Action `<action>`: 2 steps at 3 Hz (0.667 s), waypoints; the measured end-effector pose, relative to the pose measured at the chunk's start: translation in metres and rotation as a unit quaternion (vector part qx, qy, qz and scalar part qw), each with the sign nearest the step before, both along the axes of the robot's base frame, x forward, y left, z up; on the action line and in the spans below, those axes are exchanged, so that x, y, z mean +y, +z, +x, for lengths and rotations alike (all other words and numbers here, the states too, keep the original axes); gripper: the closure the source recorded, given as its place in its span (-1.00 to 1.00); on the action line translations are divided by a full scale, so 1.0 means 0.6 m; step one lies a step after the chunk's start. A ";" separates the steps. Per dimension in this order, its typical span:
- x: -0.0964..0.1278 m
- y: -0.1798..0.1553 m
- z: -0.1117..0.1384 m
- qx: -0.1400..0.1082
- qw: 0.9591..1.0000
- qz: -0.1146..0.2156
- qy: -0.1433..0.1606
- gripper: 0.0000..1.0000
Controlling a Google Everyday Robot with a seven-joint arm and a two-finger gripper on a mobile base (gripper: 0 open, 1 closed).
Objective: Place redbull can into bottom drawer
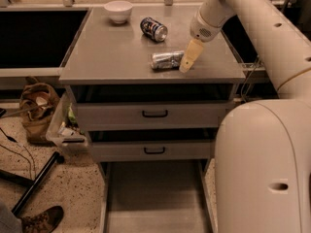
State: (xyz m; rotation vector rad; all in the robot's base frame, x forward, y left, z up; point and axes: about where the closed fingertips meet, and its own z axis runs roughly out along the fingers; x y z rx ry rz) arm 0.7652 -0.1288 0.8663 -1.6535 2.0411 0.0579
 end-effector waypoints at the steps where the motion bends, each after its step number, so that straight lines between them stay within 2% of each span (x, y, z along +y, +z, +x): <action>1: 0.005 -0.016 0.007 0.009 1.000 0.006 0.002 -1.00; 2: 0.009 -0.029 0.009 0.018 1.000 0.009 0.005 -0.64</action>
Offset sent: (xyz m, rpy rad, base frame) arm 0.0076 0.0017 -0.0163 0.0250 0.0481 0.0122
